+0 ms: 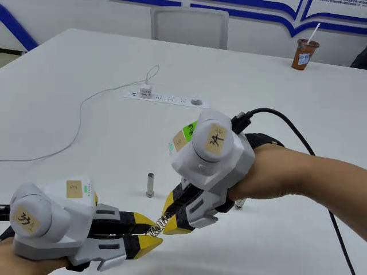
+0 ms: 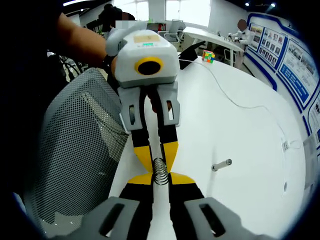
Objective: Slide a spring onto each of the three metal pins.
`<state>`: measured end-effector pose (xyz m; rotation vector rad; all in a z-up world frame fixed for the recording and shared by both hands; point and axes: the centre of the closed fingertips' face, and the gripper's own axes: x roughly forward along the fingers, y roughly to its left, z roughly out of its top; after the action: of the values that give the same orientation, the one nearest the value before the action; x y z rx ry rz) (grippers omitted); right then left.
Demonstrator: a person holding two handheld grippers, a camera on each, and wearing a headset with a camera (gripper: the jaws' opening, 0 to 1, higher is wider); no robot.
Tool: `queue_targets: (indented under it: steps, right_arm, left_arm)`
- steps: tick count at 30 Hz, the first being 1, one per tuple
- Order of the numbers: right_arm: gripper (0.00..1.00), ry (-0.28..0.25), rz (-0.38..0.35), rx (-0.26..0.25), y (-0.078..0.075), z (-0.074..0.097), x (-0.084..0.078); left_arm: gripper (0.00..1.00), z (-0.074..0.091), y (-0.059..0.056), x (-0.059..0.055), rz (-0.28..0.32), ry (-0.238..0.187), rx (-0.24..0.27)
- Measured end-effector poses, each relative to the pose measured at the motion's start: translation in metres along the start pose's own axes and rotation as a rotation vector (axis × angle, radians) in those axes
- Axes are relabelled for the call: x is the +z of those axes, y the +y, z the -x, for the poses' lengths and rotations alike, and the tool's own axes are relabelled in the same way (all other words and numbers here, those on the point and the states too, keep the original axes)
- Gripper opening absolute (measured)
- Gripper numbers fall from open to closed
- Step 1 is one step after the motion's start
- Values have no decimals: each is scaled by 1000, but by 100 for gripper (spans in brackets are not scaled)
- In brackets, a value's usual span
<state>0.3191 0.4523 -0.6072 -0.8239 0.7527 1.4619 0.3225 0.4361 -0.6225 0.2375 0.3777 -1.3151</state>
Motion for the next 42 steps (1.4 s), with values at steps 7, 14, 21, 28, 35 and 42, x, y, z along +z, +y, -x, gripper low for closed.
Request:
queue_targets:
  steps: [7, 14, 21, 28, 35, 42]
  right_arm:
    - [12, -5, 18, 5, 2, 0, 7]
    - [12, -5, 34, 5, 2, 0, 14]
    - [12, 7, 34, 3, -1, 0, 13]
    - [12, 16, 32, -6, -7, 2, 12]
    - [12, 33, 25, -20, -13, 5, 9]
    - [12, 29, -6, -58, -32, 13, 6]
  left_arm:
    - [11, -1, 0, 0, -1, 2, 4]
    - [11, -4, 0, 2, -5, -2, 2]
    - [12, -3, 3, 2, -5, -1, 18]
    - [17, -2, 5, -2, -2, 10, 33]
    - [22, 1, 7, -8, 17, 14, 52]
    - [27, 4, 13, -9, 34, 15, 80]
